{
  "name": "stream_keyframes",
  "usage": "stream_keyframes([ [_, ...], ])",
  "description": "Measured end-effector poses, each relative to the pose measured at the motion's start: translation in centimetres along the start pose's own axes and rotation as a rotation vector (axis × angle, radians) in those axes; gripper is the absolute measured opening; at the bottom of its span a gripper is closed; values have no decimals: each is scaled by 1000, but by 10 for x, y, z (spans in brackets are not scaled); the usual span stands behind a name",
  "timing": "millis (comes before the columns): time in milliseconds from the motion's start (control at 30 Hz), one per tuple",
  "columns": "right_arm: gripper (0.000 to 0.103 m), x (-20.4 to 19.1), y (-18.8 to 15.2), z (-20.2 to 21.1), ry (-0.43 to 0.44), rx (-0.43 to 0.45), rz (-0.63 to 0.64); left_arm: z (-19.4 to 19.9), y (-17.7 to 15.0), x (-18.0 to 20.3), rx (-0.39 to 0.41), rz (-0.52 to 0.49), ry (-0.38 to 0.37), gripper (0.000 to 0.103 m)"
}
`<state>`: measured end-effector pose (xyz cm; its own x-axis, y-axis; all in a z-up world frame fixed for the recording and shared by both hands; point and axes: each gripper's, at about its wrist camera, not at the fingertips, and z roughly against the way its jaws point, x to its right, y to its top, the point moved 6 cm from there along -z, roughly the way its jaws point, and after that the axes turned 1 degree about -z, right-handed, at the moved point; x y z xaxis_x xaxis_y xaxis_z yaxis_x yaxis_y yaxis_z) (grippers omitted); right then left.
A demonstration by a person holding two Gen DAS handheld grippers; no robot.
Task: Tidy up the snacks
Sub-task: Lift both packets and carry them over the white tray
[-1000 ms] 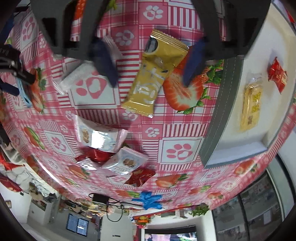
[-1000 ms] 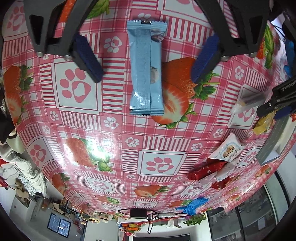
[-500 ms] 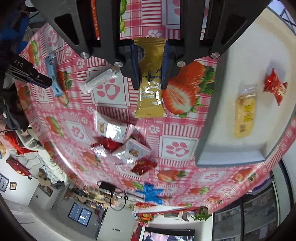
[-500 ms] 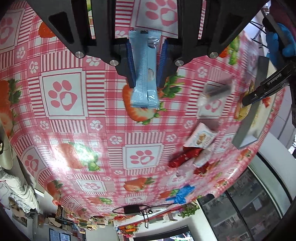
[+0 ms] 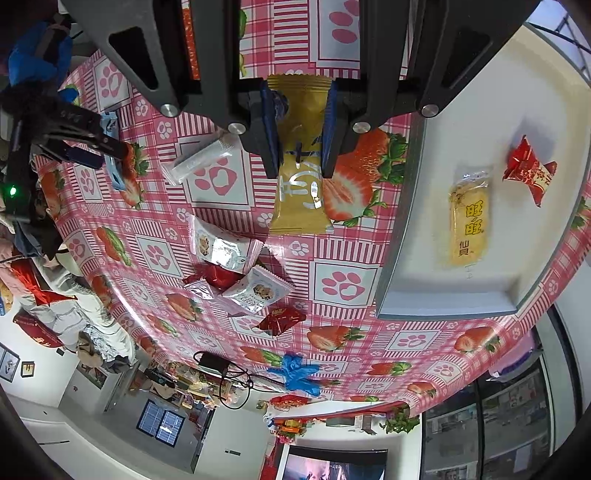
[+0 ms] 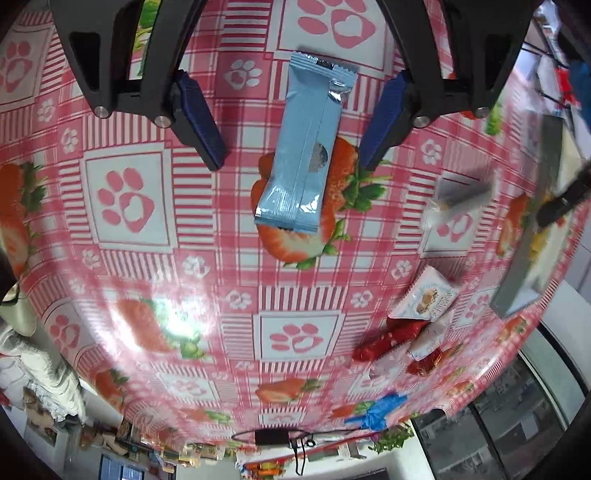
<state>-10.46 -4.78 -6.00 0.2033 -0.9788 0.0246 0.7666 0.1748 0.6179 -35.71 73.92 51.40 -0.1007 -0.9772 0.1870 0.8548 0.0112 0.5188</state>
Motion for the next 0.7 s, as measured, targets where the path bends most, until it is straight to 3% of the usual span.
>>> stream_keyframes([
  [33, 53, -2, 0, -1, -56, 7, 36, 2, 0, 1, 1, 1, -2, 24],
  [67, 33, -5, 0, -1, -65, 18, 58, 4, 1, 1, 2, 1, -4, 24],
  [100, 25, -8, 0, 0, -48, 20, 66, 6, 3, 2, 4, -1, -4, 24],
  [333, 25, -25, 11, 9, 79, 27, 23, 29, 14, -7, 44, -14, 16, 24],
  [700, 25, -119, 54, 46, 193, 120, 183, 61, 29, -56, 113, 51, 56, 24],
])
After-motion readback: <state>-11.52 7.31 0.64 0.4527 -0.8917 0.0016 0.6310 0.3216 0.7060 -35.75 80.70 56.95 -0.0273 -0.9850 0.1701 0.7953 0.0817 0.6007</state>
